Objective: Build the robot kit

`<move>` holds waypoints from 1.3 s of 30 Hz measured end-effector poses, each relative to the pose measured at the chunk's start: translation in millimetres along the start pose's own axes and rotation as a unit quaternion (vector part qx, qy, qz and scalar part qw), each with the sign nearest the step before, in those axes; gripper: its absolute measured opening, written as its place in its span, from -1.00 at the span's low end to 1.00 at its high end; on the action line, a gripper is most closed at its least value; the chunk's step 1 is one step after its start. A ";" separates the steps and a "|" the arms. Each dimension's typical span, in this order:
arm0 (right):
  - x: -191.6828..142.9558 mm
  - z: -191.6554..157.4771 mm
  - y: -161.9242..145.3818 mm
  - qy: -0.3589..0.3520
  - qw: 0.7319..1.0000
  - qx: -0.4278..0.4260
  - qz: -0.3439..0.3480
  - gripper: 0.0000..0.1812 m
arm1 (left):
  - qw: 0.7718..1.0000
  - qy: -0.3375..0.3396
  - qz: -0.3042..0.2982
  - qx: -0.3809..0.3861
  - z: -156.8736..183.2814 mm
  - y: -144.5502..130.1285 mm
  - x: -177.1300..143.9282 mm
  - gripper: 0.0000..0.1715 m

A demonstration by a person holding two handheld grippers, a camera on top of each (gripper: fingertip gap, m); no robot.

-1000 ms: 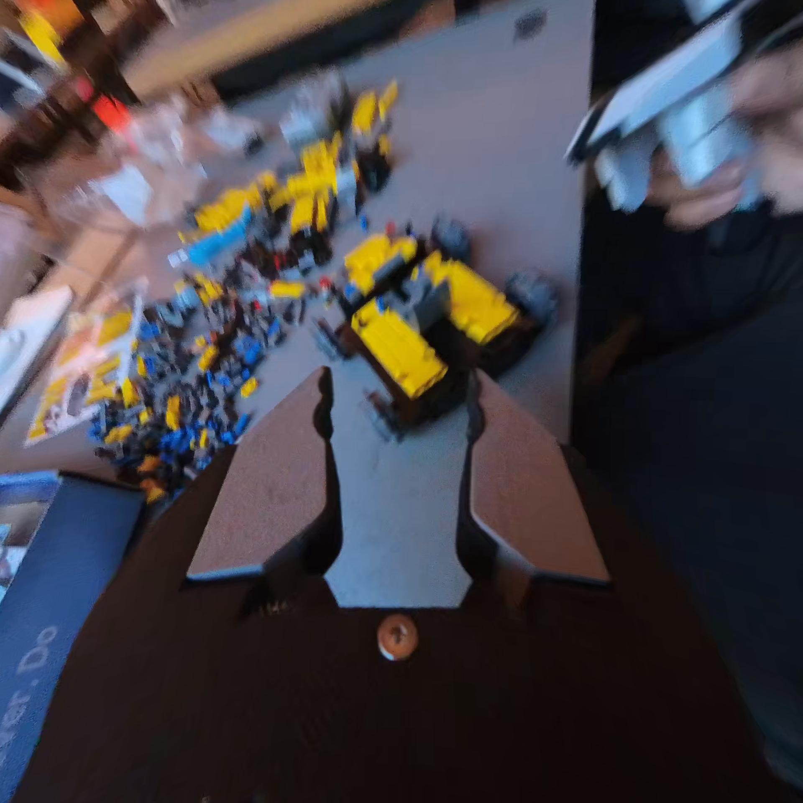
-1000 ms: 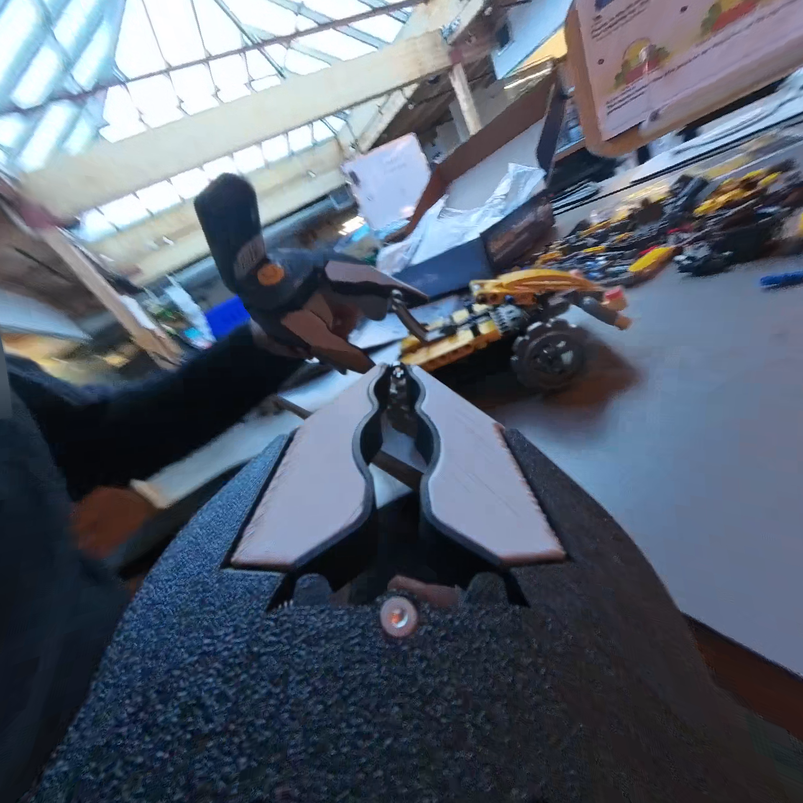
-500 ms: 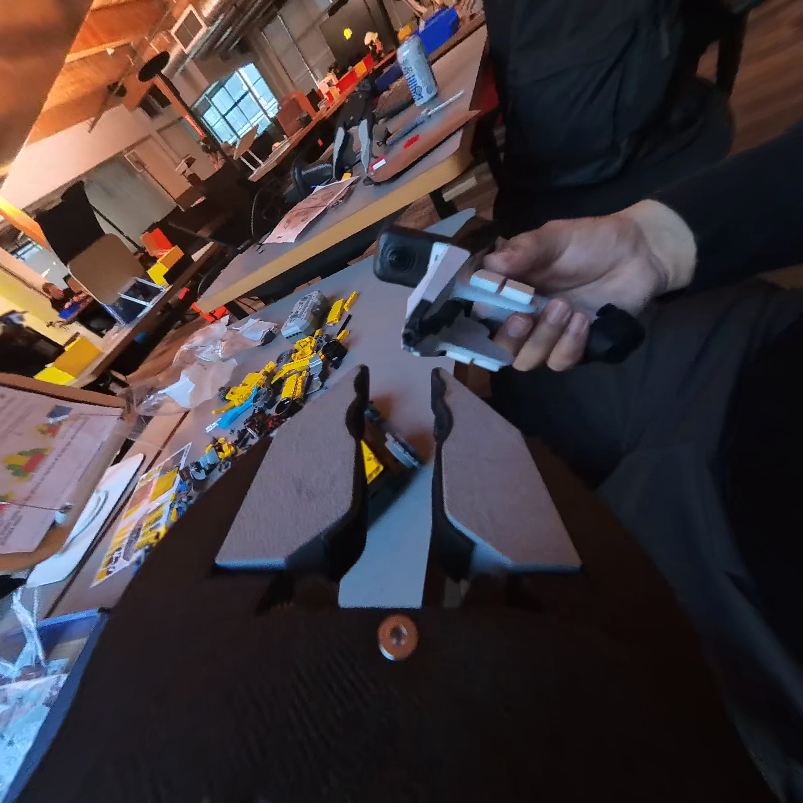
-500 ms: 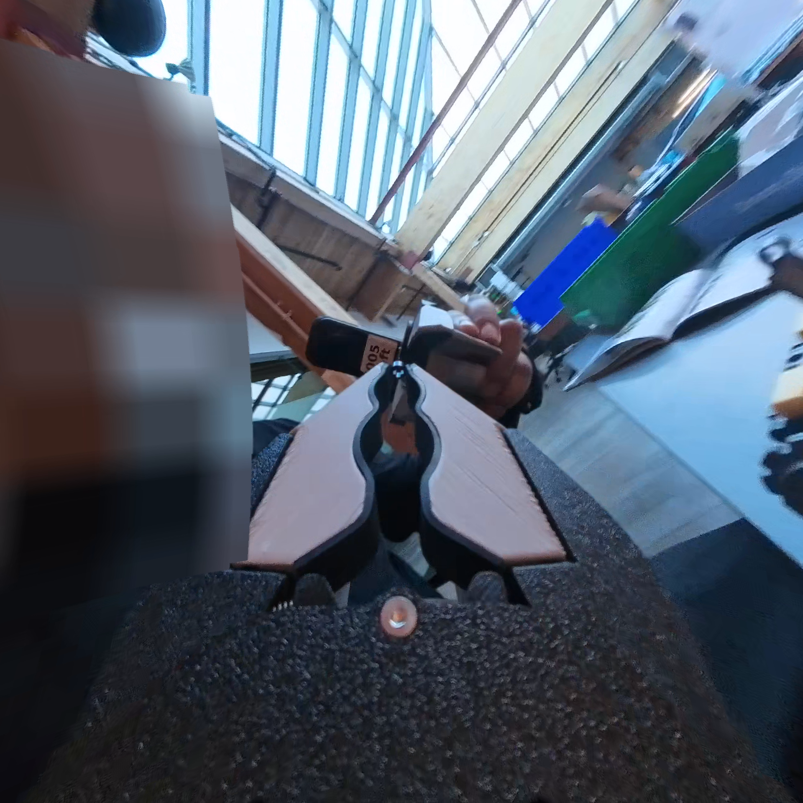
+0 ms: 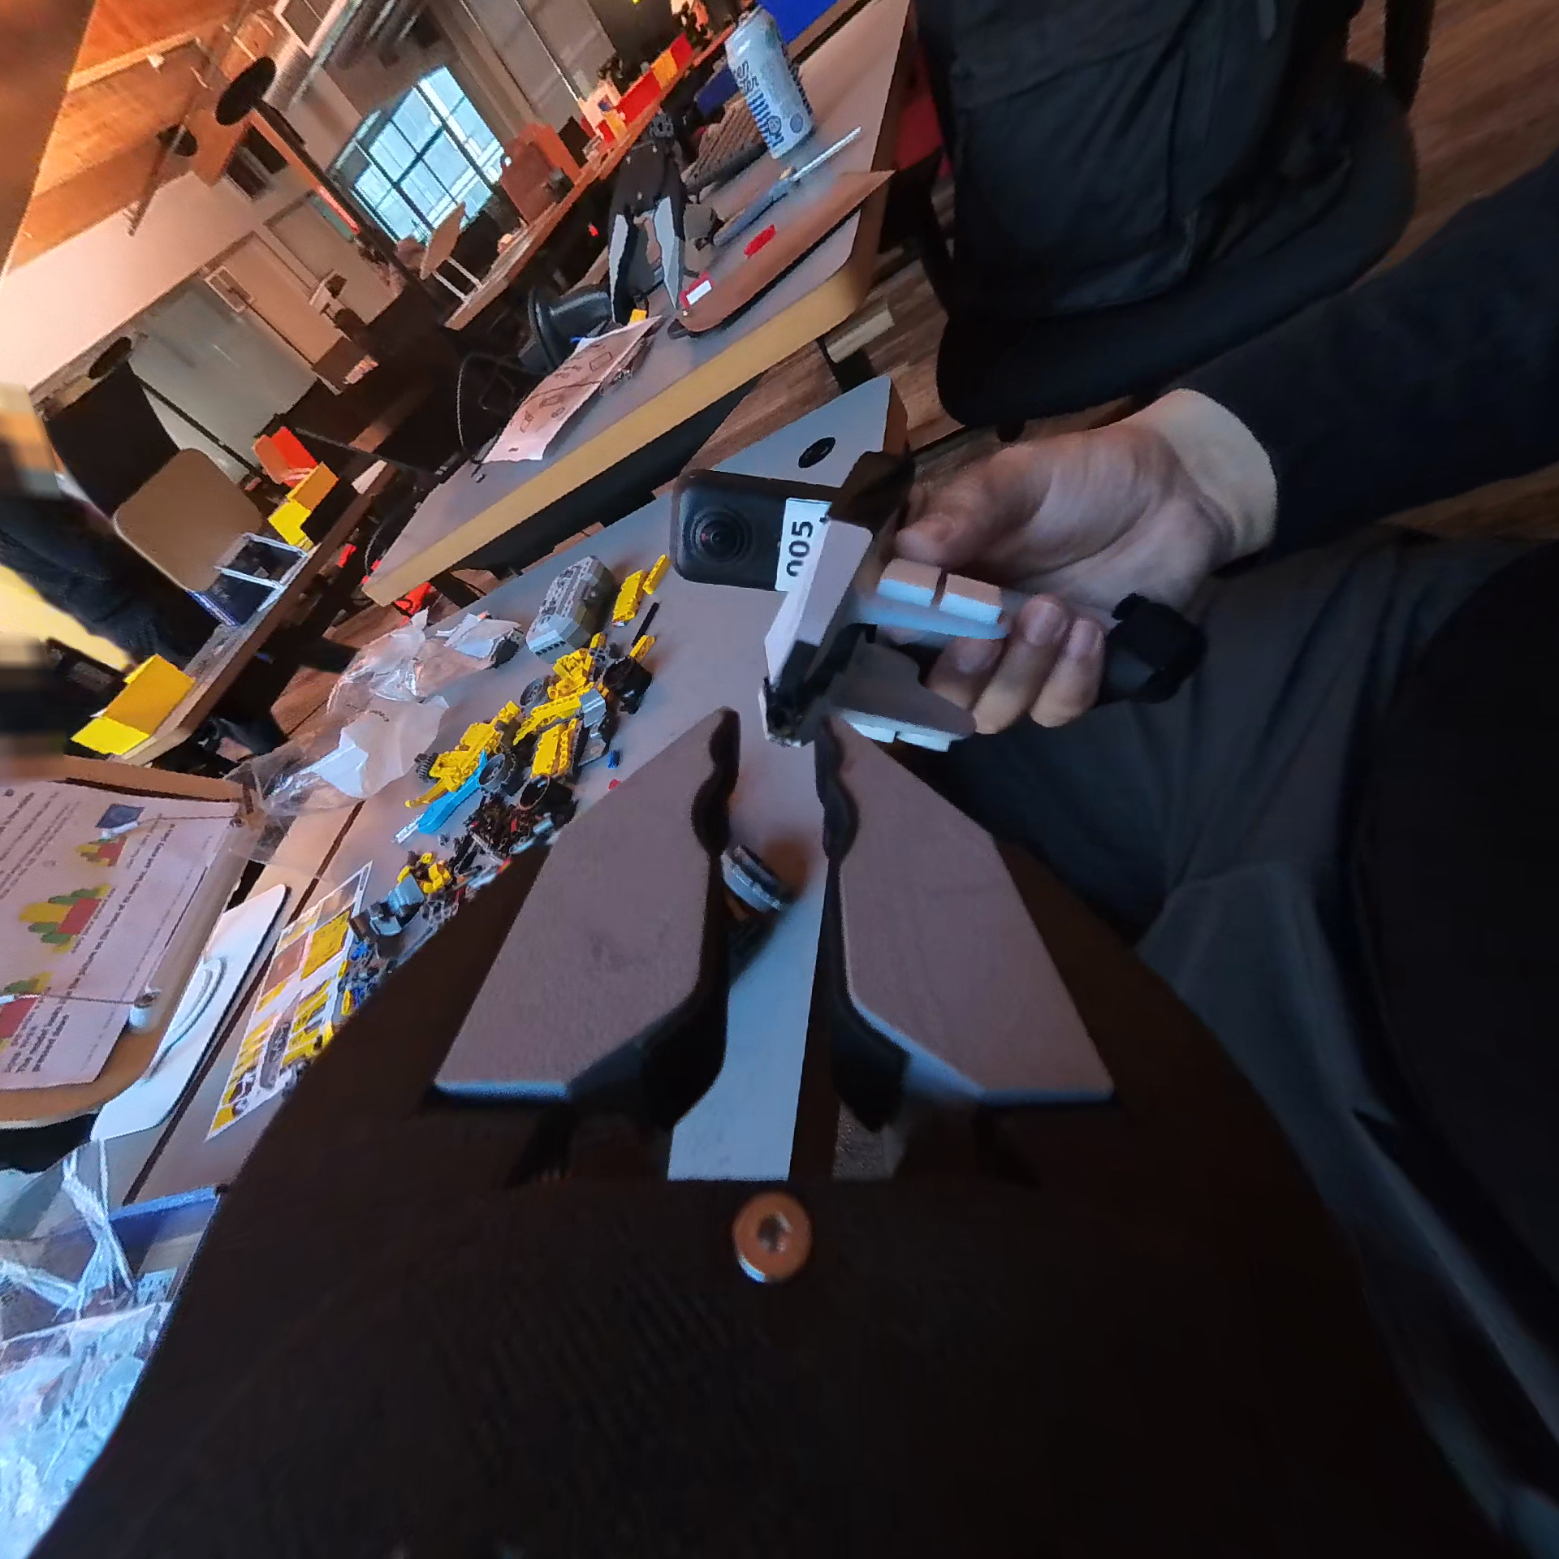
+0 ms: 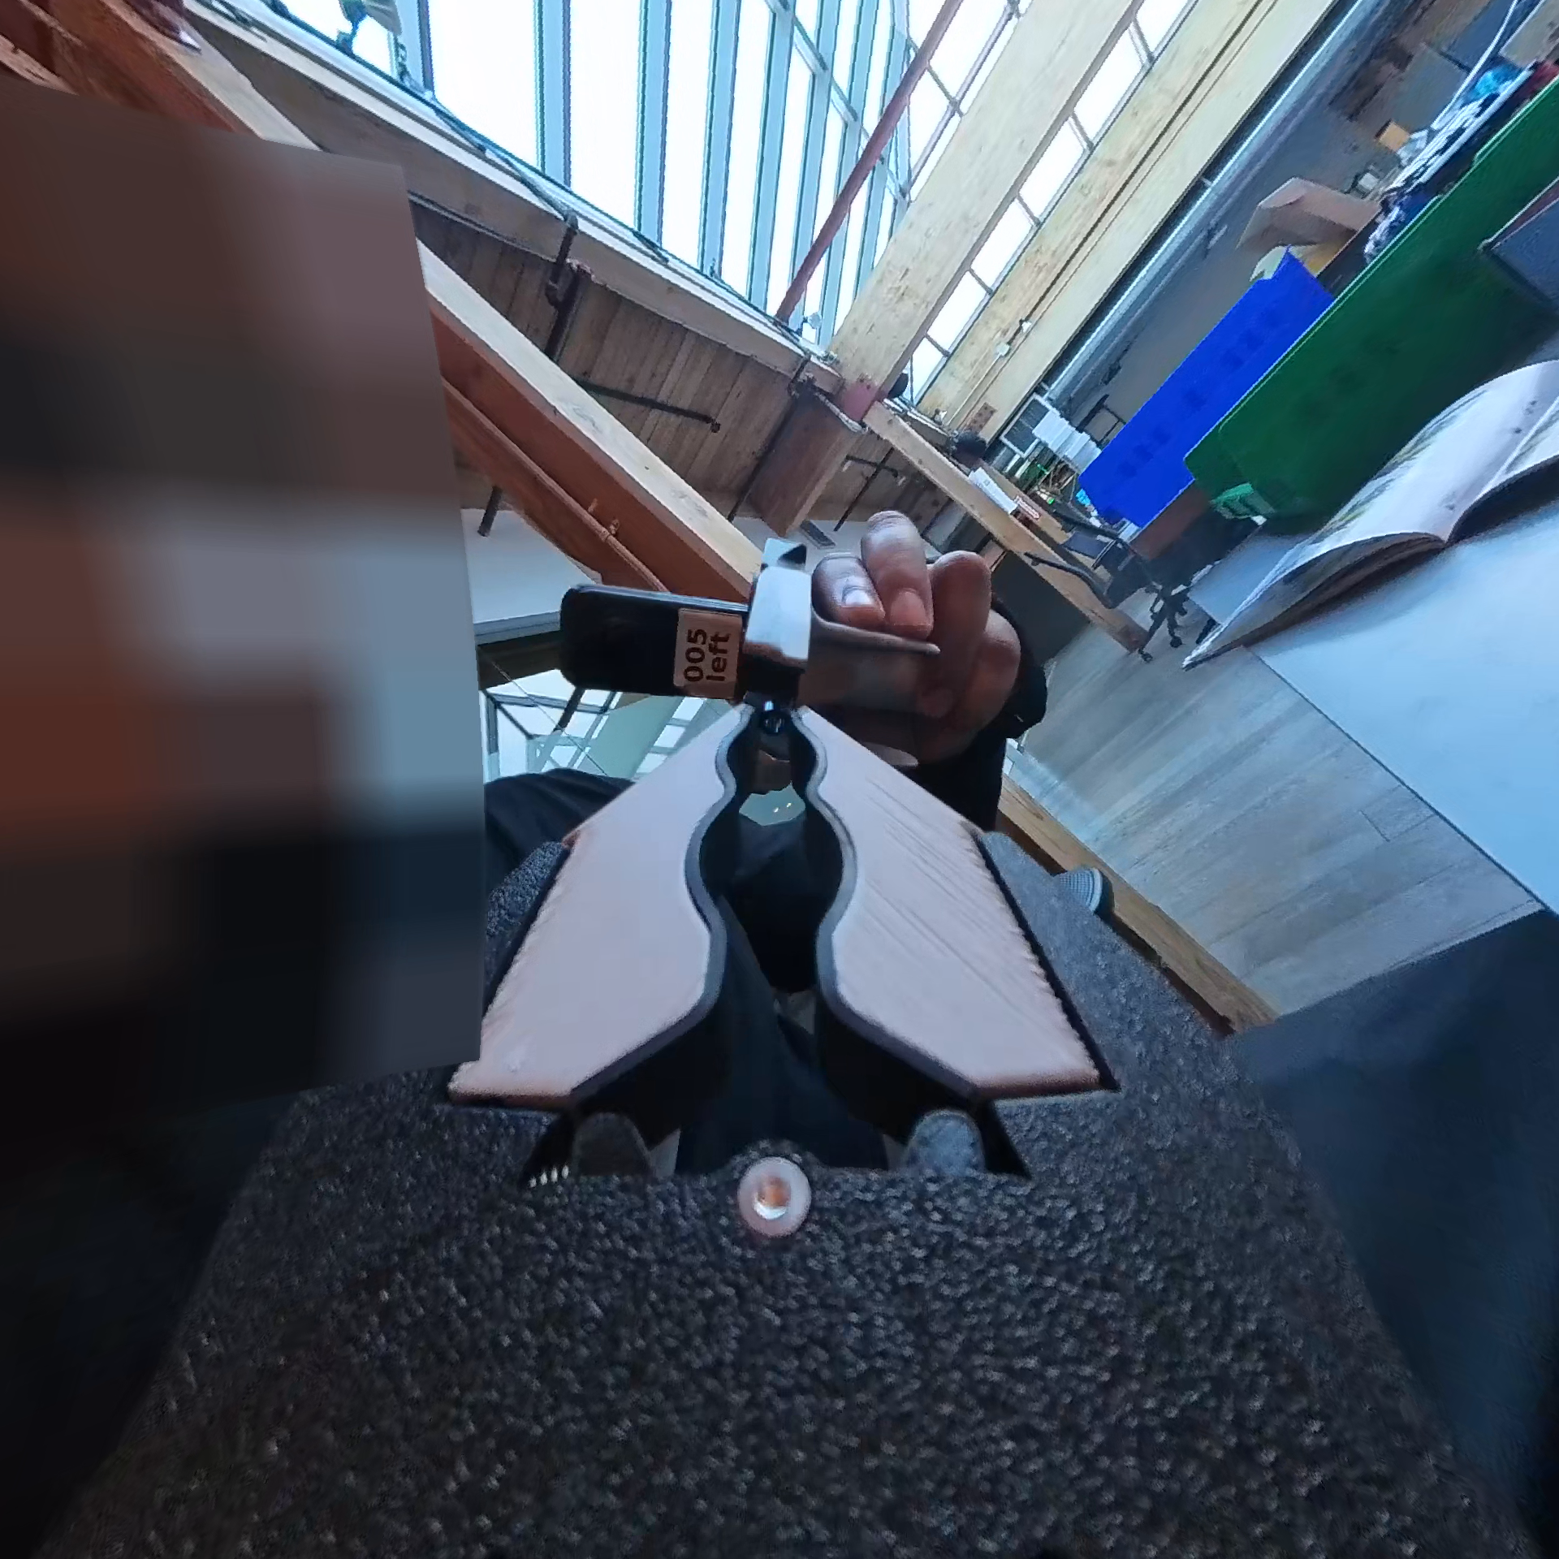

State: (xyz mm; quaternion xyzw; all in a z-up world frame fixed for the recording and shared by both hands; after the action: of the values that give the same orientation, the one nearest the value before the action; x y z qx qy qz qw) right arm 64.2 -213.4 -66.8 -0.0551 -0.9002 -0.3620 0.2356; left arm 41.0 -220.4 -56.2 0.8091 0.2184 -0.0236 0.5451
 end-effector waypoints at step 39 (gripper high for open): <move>-5.6 -3.3 -4.3 -0.010 0.999 -0.001 -0.034 -0.91 | 0.999 -0.005 0.042 0.022 5.7 0.5 9.3 -0.95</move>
State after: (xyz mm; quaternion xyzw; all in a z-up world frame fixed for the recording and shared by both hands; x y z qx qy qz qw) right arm 69.2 -218.4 -70.0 -0.0282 -0.9037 -0.3698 0.2140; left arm 50.7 -222.6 -60.6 0.8295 0.1810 -0.0098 0.5283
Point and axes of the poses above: each gripper's, where its closed fingertips meet, x out along the fingers, y out of its top, z = x × y across the jaws, the point moved 2 cm from there along -x, back along the fingers, and after that the axes turned 9 degrees about -x, right-handed, at the moved point
